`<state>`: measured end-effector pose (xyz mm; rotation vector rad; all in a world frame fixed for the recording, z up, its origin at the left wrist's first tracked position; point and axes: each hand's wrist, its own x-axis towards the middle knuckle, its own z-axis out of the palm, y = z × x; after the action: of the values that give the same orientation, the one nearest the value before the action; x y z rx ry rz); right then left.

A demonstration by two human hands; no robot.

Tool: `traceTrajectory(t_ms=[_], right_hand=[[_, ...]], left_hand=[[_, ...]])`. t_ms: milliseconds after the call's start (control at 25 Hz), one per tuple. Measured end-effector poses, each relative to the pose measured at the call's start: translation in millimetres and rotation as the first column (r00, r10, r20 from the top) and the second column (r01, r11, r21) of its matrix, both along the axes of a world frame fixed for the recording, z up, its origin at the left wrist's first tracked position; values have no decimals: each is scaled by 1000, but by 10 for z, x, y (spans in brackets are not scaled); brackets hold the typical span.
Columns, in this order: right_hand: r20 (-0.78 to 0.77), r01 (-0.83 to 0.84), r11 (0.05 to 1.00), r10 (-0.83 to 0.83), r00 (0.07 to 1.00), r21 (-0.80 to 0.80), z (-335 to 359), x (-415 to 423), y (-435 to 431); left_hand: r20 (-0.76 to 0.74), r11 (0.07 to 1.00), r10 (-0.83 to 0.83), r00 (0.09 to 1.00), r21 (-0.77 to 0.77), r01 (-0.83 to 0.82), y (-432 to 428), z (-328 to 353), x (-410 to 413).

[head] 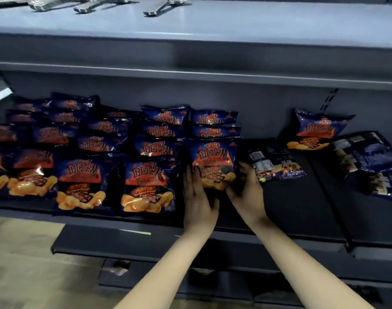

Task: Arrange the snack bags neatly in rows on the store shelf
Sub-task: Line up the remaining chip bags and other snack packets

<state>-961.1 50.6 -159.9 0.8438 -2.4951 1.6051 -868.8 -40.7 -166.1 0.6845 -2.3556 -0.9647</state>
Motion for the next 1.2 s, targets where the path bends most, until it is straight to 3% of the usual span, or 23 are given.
traceTrajectory(t_ms=[200, 360, 480, 840, 1200], right_hand=[[-88, 128, 987, -119, 989, 102, 10, 27, 18], [-218, 151, 969, -107, 970, 196, 1, 39, 11], [-186, 128, 982, -101, 977, 137, 26, 44, 28], [-114, 155, 981, -142, 983, 117, 16, 70, 29], [-108, 150, 985, -141, 984, 81, 4, 108, 36]], left_hand=[[-91, 996, 5, 996, 92, 3, 6, 36, 35], [39, 988, -123, 992, -84, 126, 16, 27, 75], [89, 979, -146, 985, -132, 157, 20, 72, 81], [99, 982, -167, 981, -78, 175, -3, 69, 91], [45, 888, -290, 956, -359, 286, 1, -83, 77]])
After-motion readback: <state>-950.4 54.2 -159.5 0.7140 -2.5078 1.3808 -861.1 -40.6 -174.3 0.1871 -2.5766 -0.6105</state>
